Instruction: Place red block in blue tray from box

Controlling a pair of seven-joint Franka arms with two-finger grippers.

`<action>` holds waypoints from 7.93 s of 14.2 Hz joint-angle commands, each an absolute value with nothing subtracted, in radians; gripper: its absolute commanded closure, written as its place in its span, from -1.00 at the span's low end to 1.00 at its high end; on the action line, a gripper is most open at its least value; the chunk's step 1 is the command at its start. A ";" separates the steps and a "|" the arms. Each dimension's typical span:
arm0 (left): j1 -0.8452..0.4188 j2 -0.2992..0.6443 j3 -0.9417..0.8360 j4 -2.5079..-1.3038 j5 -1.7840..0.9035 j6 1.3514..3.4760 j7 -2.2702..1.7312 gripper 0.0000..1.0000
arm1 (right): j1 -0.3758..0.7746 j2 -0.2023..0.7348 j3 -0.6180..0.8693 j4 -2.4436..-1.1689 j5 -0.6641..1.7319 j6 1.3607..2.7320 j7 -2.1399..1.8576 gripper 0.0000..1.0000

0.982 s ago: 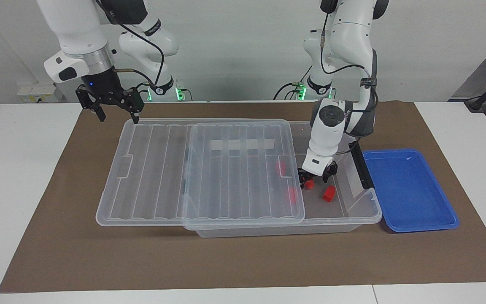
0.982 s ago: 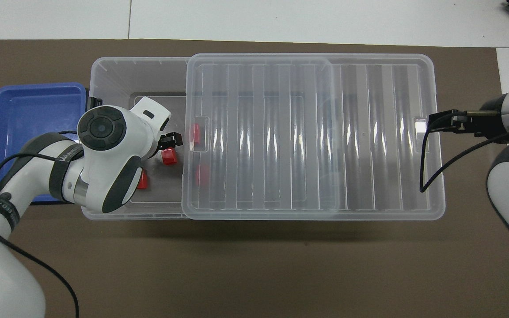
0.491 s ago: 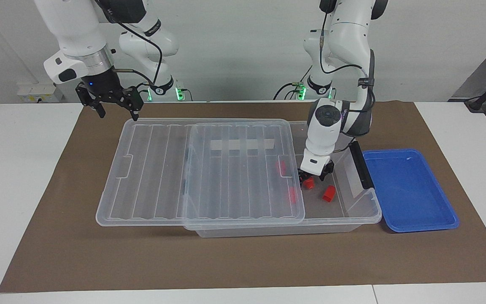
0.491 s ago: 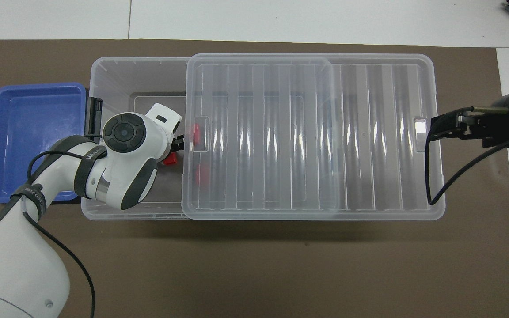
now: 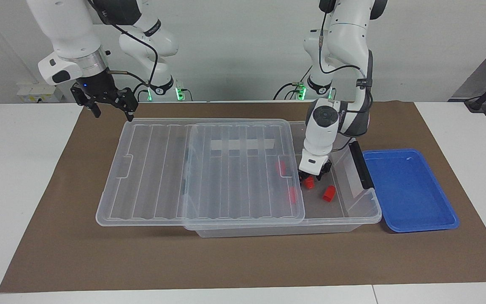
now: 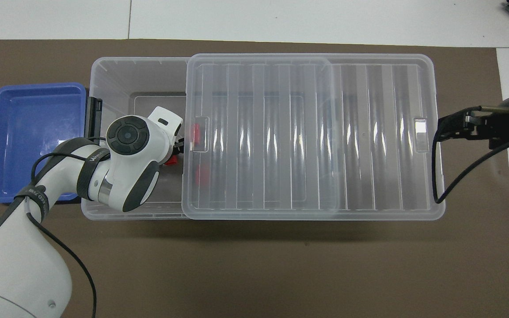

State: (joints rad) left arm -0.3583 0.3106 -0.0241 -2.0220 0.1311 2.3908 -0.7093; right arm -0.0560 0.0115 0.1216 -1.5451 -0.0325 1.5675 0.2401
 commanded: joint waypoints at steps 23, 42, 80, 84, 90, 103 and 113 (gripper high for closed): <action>0.116 0.213 0.003 -1.609 0.032 1.764 0.237 0.97 | -0.124 0.009 0.126 -1.650 -0.015 1.756 0.242 -0.44; 0.187 0.273 0.002 -2.097 0.025 2.496 0.302 0.93 | -0.199 0.127 0.126 -1.835 -0.020 2.089 0.044 0.52; 0.049 0.008 -0.012 -1.732 0.017 1.819 0.242 -1.00 | 0.123 0.118 0.138 -1.836 -0.014 2.071 0.061 0.37; 0.046 -0.044 -0.014 -1.735 0.017 1.775 0.241 -1.00 | 0.124 0.118 0.138 -1.835 -0.014 2.072 0.060 0.34; 0.014 -0.110 -0.015 -1.784 0.017 1.730 0.239 -1.00 | 0.135 0.118 0.138 -1.835 -0.014 2.077 0.061 0.34; 0.017 -0.106 -0.012 -1.784 0.017 1.720 0.242 -1.00 | 0.002 0.015 0.132 -1.827 -0.006 1.994 0.204 -0.98; 0.017 -0.106 -0.012 -1.782 0.017 1.720 0.242 -1.00 | -0.083 0.021 0.120 -1.571 -0.012 1.680 0.202 -1.00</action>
State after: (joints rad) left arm 0.0172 -0.0833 -0.0165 -1.7614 0.0284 1.7281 0.2510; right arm -0.0727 -0.0271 0.1136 -1.6757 -0.0210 1.7523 0.1882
